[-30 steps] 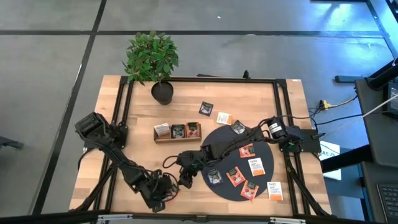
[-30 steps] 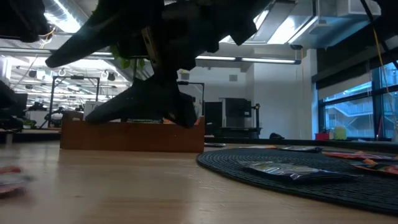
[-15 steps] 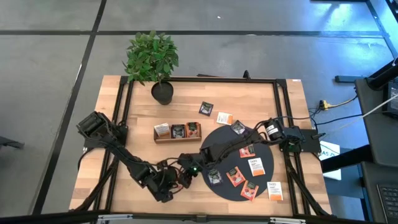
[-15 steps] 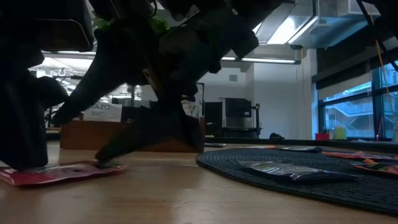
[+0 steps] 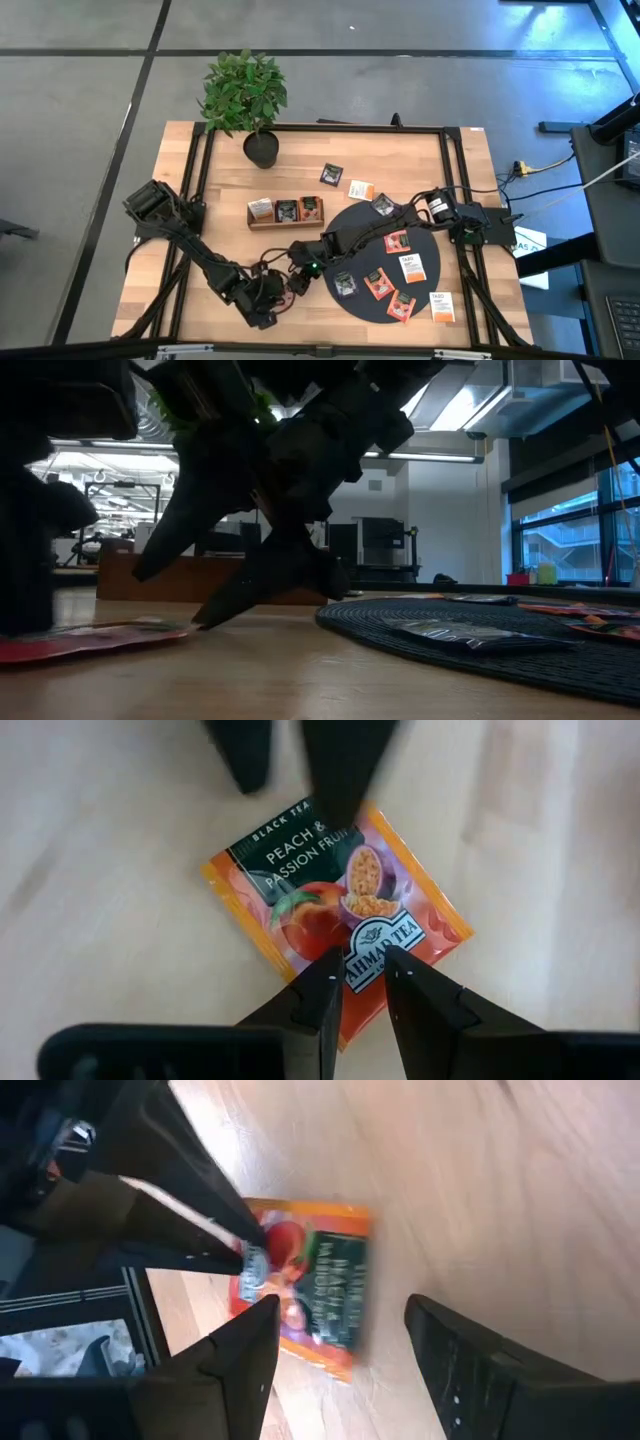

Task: Pick & Place Tea
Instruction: Put the orange tea bag into the right section of the wooden organizer

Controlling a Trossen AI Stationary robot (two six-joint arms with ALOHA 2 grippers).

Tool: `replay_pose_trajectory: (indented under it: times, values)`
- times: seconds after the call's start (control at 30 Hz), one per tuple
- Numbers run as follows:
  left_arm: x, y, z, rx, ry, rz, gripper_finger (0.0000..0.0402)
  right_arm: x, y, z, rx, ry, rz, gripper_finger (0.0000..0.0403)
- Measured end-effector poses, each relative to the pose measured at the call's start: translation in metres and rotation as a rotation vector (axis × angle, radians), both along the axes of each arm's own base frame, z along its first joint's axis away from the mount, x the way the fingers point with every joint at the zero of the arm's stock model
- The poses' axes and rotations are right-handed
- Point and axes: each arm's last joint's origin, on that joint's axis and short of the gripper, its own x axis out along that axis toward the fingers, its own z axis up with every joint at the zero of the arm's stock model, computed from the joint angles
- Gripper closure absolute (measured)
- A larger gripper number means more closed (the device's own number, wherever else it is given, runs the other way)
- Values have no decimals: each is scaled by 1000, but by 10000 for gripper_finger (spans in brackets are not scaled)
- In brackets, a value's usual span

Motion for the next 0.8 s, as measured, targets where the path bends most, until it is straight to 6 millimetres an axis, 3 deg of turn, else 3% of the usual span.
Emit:
replay_pose_trajectory:
  times: [0.47, 0.6, 0.8]
  values:
    - [13, 16, 0, 38, -21, 55, 327, -3, 3, -4, 30, 54, -22, 183]
    - [13, 16, 0, 38, -20, 54, 327, -3, 3, -5, 29, 57, -21, 214]
    - [13, 16, 0, 33, -18, 51, 327, -2, -2, -7, 16, 55, -2, 291]
